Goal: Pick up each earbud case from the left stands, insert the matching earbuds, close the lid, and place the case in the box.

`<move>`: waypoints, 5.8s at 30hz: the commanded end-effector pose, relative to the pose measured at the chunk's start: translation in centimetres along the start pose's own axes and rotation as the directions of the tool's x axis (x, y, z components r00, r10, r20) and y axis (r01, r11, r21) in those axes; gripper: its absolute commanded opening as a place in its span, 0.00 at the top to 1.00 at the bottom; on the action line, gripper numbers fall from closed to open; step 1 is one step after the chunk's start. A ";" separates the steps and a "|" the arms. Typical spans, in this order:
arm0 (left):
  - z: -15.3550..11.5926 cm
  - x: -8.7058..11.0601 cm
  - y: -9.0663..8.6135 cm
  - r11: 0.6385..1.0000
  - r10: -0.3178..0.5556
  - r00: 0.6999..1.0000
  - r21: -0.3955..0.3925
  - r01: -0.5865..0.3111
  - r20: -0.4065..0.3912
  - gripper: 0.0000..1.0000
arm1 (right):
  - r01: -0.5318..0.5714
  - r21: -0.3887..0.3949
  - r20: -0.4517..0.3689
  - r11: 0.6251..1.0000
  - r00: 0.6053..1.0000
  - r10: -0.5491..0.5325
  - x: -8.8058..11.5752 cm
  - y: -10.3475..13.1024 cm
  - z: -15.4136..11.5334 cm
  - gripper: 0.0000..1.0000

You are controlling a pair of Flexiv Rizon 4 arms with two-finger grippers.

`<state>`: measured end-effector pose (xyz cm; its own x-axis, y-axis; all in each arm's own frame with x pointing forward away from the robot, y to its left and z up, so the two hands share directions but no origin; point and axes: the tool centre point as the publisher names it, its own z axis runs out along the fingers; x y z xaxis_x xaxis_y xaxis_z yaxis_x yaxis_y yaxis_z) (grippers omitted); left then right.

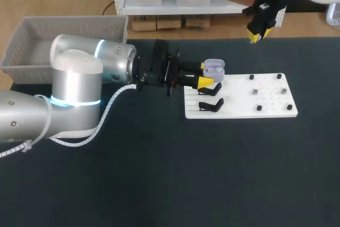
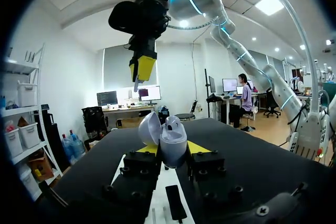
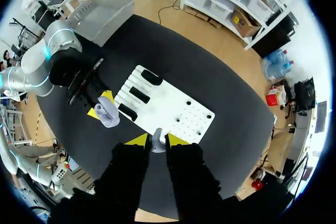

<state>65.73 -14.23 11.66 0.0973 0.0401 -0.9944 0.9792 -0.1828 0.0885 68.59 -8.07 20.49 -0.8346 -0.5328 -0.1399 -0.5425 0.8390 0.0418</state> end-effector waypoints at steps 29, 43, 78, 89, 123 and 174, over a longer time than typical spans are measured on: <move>0.0 0.0 -0.1 1.000 0.002 1.000 -0.005 -0.002 0.001 1.00 | 0.038 0.070 -0.142 0.997 0.989 -0.028 0.1 9.3 -1.0 1.00; 0.0 0.0 -0.1 1.000 0.002 1.000 -0.005 -0.002 0.001 1.00 | 0.082 0.056 -0.186 0.995 0.980 -0.070 -1.0 12.1 0.7 1.00; 0.0 0.0 -0.1 1.000 0.002 1.000 -0.005 -0.002 0.001 1.00 | 0.098 0.099 -0.250 0.990 0.966 -0.071 -1.4 11.8 4.0 1.00; 0.0 0.0 -0.1 1.000 0.002 1.000 -0.005 -0.002 0.001 1.00 | 0.093 0.107 -0.250 0.990 0.966 -0.064 -1.4 11.5 4.5 1.00; 0.0 0.0 -0.1 1.000 0.002 1.000 -0.005 -0.002 0.001 1.00 | 0.073 0.125 -0.235 0.989 0.971 -0.042 -2.0 10.3 5.6 1.00; 0.0 0.0 -0.1 1.000 0.002 1.000 -0.005 -0.002 0.001 1.00 | -0.335 0.163 0.156 0.928 0.938 0.311 -4.7 1.0 5.1 0.00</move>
<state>65.73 -14.24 11.66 0.0973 0.0400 -0.9945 0.9792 -0.1826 0.0884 72.34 -4.04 16.72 -0.9404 -0.2220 -0.2577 -0.2090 0.9749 -0.0774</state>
